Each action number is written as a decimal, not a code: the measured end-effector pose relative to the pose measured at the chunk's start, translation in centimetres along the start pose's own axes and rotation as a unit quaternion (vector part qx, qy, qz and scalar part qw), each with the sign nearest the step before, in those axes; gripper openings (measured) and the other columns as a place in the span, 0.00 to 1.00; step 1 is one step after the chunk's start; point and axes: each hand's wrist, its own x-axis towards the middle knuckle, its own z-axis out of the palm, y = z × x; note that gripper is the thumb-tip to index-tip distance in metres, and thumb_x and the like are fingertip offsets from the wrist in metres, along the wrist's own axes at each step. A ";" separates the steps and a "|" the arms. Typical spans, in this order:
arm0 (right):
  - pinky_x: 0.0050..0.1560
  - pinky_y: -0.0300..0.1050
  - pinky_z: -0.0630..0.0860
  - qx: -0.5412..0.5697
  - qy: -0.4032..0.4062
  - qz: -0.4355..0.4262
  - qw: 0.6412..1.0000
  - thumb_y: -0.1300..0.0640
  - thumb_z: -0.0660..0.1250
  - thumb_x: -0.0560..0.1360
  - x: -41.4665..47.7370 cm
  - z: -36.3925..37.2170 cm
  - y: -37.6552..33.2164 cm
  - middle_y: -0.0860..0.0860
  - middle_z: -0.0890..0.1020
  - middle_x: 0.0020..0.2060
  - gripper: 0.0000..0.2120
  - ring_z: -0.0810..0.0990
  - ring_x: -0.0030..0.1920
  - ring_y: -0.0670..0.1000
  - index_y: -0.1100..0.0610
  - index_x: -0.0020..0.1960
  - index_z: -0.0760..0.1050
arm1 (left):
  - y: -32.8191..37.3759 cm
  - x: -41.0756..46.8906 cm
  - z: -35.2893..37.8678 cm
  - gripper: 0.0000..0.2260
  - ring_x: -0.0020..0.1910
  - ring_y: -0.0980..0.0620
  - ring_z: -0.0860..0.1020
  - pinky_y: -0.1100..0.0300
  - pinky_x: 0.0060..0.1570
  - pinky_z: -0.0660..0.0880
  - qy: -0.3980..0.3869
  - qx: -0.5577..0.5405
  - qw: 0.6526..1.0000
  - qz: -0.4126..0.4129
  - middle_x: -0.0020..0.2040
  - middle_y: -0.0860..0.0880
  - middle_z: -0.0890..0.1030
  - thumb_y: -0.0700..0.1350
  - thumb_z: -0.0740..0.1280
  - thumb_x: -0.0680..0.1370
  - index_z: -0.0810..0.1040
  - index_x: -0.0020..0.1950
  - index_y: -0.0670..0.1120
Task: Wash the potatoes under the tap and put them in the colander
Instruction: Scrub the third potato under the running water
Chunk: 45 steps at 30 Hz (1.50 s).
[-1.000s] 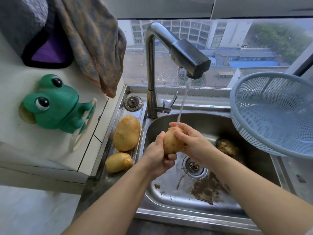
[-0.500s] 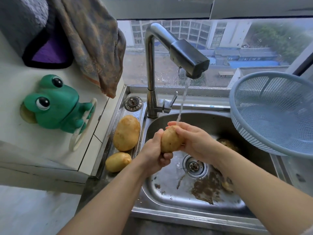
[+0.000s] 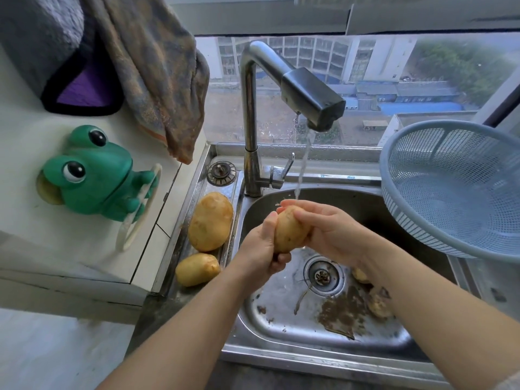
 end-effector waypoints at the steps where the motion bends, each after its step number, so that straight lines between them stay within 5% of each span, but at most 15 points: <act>1: 0.51 0.51 0.78 -0.032 0.029 -0.014 0.999 0.60 0.63 0.77 0.2 0.3 0.2 0.58 0.79 0.56 0.12 0.79 0.53 0.55 0.59 0.59 0.76 | -0.2 0.0 0.2 0.17 0.24 0.56 0.67 0.67 0.21 0.62 0.015 0.028 0.999 0.034 0.33 0.47 0.71 0.55 0.52 0.84 0.73 0.51 0.43; 4: 0.54 0.57 0.79 -0.156 0.161 -0.069 0.972 0.54 0.64 0.79 0.9 1.4 1.2 0.57 0.82 0.49 0.07 0.80 0.51 0.56 0.55 0.52 0.79 | -1.2 0.1 1.1 0.19 0.25 0.58 0.66 0.66 0.24 0.63 0.034 0.131 0.978 0.161 0.33 0.51 0.71 0.57 0.52 0.83 0.74 0.52 0.44; 7: 0.48 0.58 0.79 -0.143 0.248 -0.107 0.952 0.53 0.60 0.81 1.2 2.2 1.8 0.58 0.82 0.40 0.14 0.80 0.44 0.57 0.58 0.42 0.79 | -1.6 -0.1 1.4 0.21 0.25 0.60 0.66 0.67 0.25 0.64 0.022 0.188 0.958 0.214 0.28 0.57 0.72 0.63 0.53 0.79 0.75 0.53 0.48; 10: 0.45 0.50 0.78 -0.086 0.173 -0.061 0.979 0.56 0.56 0.82 0.8 2.0 1.1 0.58 0.80 0.48 0.14 0.78 0.48 0.55 0.60 0.50 0.78 | -0.8 0.1 0.5 0.17 0.25 0.57 0.67 0.66 0.23 0.64 0.035 0.156 0.977 0.142 0.33 0.49 0.70 0.57 0.52 0.83 0.73 0.48 0.47; 13: 0.51 0.51 0.77 -0.036 0.033 -0.036 0.998 0.60 0.57 0.81 0.1 1.1 0.6 0.57 0.76 0.55 0.12 0.75 0.53 0.54 0.60 0.62 0.73 | 0.3 0.3 -0.4 0.17 0.22 0.55 0.66 0.67 0.20 0.61 0.021 -0.021 1.000 -0.007 0.30 0.46 0.70 0.55 0.53 0.84 0.70 0.48 0.43; 16: 0.51 0.50 0.78 -0.160 0.037 -0.040 0.986 0.59 0.59 0.81 0.4 0.9 1.0 0.55 0.75 0.54 0.09 0.76 0.52 0.53 0.54 0.60 0.73 | 0.3 0.3 -0.2 0.18 0.21 0.55 0.66 0.68 0.19 0.61 0.022 -0.051 0.998 -0.039 0.30 0.45 0.72 0.55 0.52 0.84 0.71 0.49 0.42; 19: 0.39 0.40 0.75 -0.254 0.161 -0.094 0.949 0.55 0.62 0.80 1.1 2.0 1.0 0.50 0.79 0.43 0.05 0.77 0.42 0.47 0.54 0.52 0.76 | -0.6 0.5 0.9 0.20 0.23 0.55 0.67 0.66 0.20 0.62 0.058 0.062 0.994 0.066 0.33 0.46 0.72 0.54 0.51 0.84 0.74 0.52 0.41; 24: 0.46 0.51 0.77 -0.133 0.280 -0.087 0.947 0.55 0.58 0.81 2.2 2.9 0.9 0.55 0.80 0.35 0.18 0.78 0.40 0.52 0.58 0.36 0.77 | -1.8 0.5 1.7 0.17 0.25 0.59 0.67 0.69 0.25 0.64 0.015 0.163 0.963 0.214 0.31 0.56 0.70 0.61 0.58 0.79 0.73 0.45 0.48; 27: 0.46 0.51 0.78 -0.106 0.272 -0.041 0.956 0.52 0.56 0.83 2.2 3.0 0.7 0.55 0.82 0.39 0.19 0.80 0.43 0.54 0.57 0.39 0.79 | -1.9 0.7 1.1 0.27 0.27 0.61 0.71 0.70 0.27 0.66 0.045 0.176 0.969 0.169 0.37 0.53 0.75 0.66 0.61 0.73 0.73 0.54 0.43; 30: 0.46 0.51 0.78 -0.159 0.227 -0.067 0.959 0.51 0.53 0.84 1.8 3.1 1.2 0.55 0.82 0.45 0.17 0.80 0.47 0.54 0.54 0.48 0.79 | -1.1 0.9 0.9 0.18 0.23 0.57 0.64 0.65 0.21 0.61 0.075 0.041 0.993 0.087 0.30 0.50 0.72 0.58 0.59 0.80 0.74 0.46 0.43; 34: 0.55 0.33 0.73 -0.292 0.153 -0.168 0.929 0.54 0.56 0.83 0.8 3.0 2.3 0.46 0.76 0.54 0.11 0.75 0.54 0.43 0.48 0.64 0.68 | 0.0 1.2 0.3 0.20 0.17 0.58 0.61 0.68 0.18 0.57 0.047 -0.135 0.989 -0.038 0.24 0.49 0.67 0.56 0.55 0.82 0.73 0.39 0.44; 37: 0.59 0.40 0.73 -0.387 0.136 -0.188 0.892 0.55 0.65 0.78 0.5 2.1 2.7 0.48 0.74 0.59 0.21 0.75 0.56 0.46 0.51 0.69 0.65 | 0.4 1.2 0.2 0.22 0.16 0.58 0.60 0.68 0.17 0.56 0.011 -0.171 0.980 -0.099 0.22 0.51 0.66 0.57 0.55 0.81 0.73 0.36 0.43; 42: 0.46 0.39 0.77 -0.248 0.222 -0.190 0.924 0.55 0.64 0.79 1.6 2.7 1.9 0.48 0.80 0.44 0.05 0.79 0.45 0.47 0.53 0.54 0.74 | -0.1 1.2 1.7 0.19 0.19 0.58 0.60 0.67 0.19 0.56 0.039 -0.091 0.995 -0.007 0.23 0.52 0.65 0.58 0.55 0.82 0.75 0.41 0.47; 45: 0.47 0.47 0.79 -0.124 0.295 -0.173 0.932 0.57 0.58 0.81 2.2 3.4 1.6 0.52 0.81 0.41 0.11 0.80 0.44 0.51 0.53 0.44 0.77 | -0.2 1.1 2.0 0.16 0.20 0.58 0.60 0.67 0.19 0.56 0.036 -0.055 0.997 0.043 0.25 0.52 0.65 0.56 0.56 0.82 0.74 0.43 0.48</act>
